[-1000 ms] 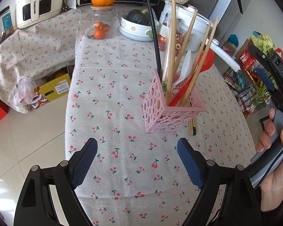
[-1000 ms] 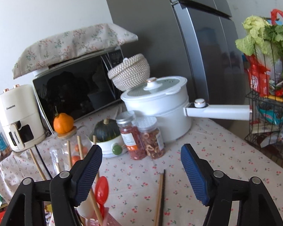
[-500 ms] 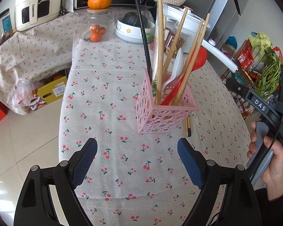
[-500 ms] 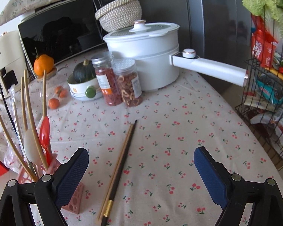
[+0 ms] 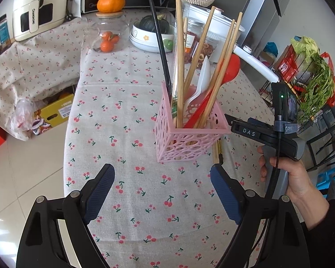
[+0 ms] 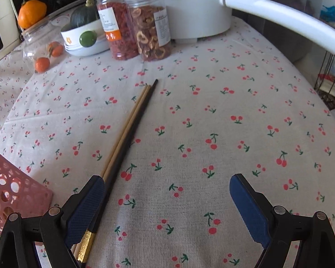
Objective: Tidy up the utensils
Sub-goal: 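Move both tools back to the black and wooden chopsticks, then grasp the black gold-tipped chopstick with the right tool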
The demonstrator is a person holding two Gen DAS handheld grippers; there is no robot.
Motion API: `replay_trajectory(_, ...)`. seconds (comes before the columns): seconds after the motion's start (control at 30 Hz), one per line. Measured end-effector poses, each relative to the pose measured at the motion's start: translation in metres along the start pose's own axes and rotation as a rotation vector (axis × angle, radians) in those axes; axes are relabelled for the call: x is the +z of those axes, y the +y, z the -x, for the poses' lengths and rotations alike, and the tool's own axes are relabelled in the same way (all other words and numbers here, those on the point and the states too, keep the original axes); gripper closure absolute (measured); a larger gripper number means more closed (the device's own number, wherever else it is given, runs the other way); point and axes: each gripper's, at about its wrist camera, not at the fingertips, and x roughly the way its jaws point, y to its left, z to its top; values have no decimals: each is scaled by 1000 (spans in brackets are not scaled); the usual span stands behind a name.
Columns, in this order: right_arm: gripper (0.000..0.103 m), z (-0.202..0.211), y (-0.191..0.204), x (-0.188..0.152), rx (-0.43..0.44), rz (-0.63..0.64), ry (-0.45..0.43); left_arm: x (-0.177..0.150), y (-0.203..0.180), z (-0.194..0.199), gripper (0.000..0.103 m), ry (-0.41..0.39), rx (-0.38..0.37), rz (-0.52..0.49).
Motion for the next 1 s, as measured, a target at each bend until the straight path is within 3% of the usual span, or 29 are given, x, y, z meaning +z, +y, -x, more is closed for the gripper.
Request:
replay_trajectory(0.23, 9, -20, 13, 2, -22, 45, 47, -3, -3, -2, 14, 5, 16, -29)
replay_trajectory(0.6, 12, -20, 11, 2, -56, 45, 80, -4, -6, 2, 14, -5, 12, -38)
replay_trajectory(0.7, 33, -14, 10, 2, -31, 52, 98, -4, -10, 8, 14, -19, -2, -46)
replay_trajectory(0.77, 60, -9, 8, 0, -4, 61, 110, -5, -15, 12, 14, -26, -14, -56)
replay_trajectory(0.8, 68, -7, 6, 0, 12, 61, 122, -5, -17, 13, 14, -29, -19, -63)
replay_trajectory(0.87, 99, -4, 0, -2, 39, 48, 158, -7, -25, 15, 14, -37, -30, -81)
replay_trajectory(1.0, 100, 6, -17, -12, -3, 42, 213, -12, -47, 17, 14, -37, -49, -141)
